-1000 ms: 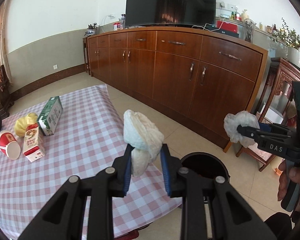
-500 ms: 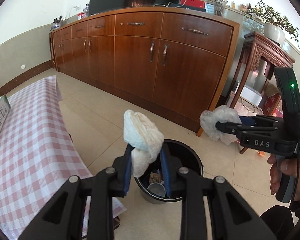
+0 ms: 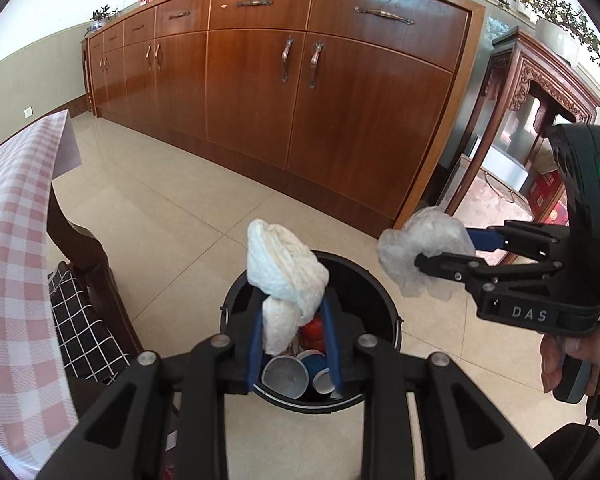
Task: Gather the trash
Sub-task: 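Carry the tissue and clear plastic bag in both grippers over the bin, then open both grippers to drop the tissue and plastic bag into the bin, then move both tools back over the table toward the cup and milk carton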
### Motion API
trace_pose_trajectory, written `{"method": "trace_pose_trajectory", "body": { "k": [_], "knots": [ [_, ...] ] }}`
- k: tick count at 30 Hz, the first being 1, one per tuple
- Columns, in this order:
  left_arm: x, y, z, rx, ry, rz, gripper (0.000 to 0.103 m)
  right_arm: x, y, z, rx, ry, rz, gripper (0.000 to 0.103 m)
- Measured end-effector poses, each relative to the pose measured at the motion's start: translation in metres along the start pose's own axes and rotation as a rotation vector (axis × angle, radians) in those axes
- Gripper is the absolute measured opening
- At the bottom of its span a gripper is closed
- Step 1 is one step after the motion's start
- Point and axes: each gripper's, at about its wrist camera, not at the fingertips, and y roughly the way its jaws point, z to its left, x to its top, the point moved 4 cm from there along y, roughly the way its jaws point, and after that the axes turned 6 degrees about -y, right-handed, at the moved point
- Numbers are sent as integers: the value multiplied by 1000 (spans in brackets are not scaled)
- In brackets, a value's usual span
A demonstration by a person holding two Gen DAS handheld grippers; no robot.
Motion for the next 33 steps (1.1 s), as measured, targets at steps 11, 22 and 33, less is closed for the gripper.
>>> {"method": "trace_pose_trajectory", "body": {
  "k": [11,22,33],
  "knots": [
    [-23,58,5,-10,-37,119,28,-30,62,-2,55,-51,93,50],
    [-39,76,19,104,-55,134,89,-58,110,-33,-5,37,204,103],
    [-11,28,-13,105,-17,69,102,-32,30,-57,-123,208,31,103]
  ]
}}
